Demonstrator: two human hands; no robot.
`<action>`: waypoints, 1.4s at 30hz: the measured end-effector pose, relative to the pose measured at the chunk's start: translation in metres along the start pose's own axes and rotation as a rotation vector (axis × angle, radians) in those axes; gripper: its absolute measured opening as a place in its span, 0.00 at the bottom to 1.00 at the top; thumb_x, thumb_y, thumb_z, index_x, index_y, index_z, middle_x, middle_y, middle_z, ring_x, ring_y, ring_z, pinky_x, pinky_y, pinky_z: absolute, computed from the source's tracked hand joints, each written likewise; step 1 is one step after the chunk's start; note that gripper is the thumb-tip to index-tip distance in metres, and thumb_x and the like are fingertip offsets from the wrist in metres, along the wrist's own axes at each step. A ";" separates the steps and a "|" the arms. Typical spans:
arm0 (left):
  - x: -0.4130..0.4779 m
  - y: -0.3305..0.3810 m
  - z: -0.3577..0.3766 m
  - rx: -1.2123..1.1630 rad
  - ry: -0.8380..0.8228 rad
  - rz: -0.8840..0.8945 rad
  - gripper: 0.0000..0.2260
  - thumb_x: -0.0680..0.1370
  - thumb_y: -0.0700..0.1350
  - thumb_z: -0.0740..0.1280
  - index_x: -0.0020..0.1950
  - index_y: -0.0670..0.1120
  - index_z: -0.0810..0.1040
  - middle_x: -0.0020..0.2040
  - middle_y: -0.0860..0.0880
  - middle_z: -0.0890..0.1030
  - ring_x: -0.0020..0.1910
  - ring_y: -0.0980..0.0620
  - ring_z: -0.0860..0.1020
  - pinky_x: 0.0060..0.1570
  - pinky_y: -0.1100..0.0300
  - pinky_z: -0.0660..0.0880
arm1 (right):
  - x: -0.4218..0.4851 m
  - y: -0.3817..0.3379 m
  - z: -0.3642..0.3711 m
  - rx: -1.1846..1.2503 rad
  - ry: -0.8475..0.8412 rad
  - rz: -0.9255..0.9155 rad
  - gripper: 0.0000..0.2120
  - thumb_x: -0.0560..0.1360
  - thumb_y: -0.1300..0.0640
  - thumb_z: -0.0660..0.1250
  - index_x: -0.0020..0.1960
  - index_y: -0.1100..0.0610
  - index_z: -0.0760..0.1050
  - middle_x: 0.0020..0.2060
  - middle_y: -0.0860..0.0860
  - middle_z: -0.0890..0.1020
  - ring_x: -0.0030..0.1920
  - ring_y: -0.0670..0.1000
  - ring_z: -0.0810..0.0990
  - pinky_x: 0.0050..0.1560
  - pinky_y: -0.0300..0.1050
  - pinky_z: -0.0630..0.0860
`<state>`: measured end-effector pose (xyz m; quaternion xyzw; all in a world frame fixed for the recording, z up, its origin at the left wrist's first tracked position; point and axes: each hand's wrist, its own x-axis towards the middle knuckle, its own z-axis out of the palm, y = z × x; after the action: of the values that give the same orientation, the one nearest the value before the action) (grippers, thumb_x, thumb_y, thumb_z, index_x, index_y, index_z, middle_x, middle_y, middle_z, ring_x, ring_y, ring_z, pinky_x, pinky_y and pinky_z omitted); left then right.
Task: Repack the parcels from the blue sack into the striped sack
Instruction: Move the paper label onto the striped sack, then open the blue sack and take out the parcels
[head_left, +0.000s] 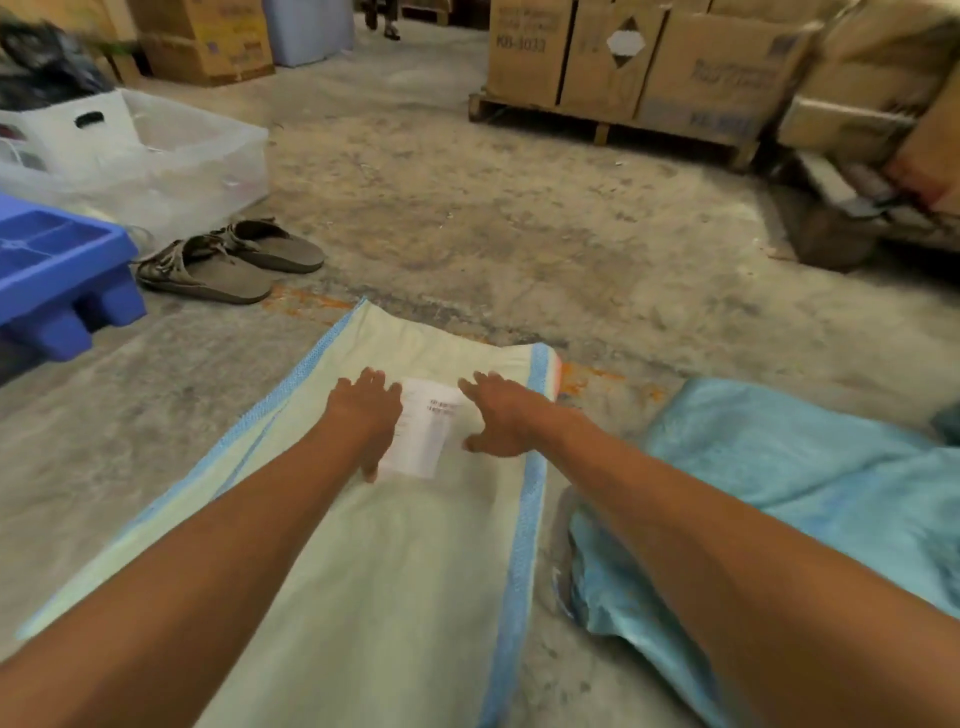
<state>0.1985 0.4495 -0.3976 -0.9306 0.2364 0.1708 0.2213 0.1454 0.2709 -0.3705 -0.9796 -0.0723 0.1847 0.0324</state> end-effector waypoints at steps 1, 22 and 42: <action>-0.014 0.009 -0.013 -0.041 0.015 0.009 0.55 0.67 0.57 0.78 0.81 0.45 0.46 0.80 0.41 0.50 0.79 0.43 0.49 0.74 0.46 0.58 | -0.023 0.009 -0.011 -0.028 0.069 0.005 0.40 0.79 0.47 0.66 0.82 0.58 0.48 0.81 0.58 0.52 0.80 0.58 0.52 0.78 0.53 0.56; -0.144 0.411 -0.331 -0.651 0.211 0.562 0.27 0.81 0.61 0.57 0.62 0.39 0.78 0.65 0.39 0.78 0.60 0.41 0.76 0.53 0.56 0.70 | -0.481 0.325 -0.033 0.577 0.666 1.169 0.23 0.80 0.52 0.57 0.70 0.64 0.69 0.67 0.64 0.75 0.67 0.64 0.73 0.64 0.51 0.70; -0.163 0.471 -0.366 -2.059 -0.365 0.476 0.41 0.70 0.79 0.47 0.59 0.52 0.83 0.55 0.42 0.84 0.55 0.41 0.82 0.60 0.43 0.76 | -0.494 0.357 -0.097 1.899 0.823 0.619 0.14 0.66 0.69 0.57 0.47 0.62 0.75 0.44 0.60 0.77 0.39 0.60 0.78 0.49 0.54 0.80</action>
<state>-0.1018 -0.0438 -0.1763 -0.5600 0.1174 0.4632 -0.6768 -0.2275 -0.1614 -0.1358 -0.5170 0.3676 -0.1777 0.7524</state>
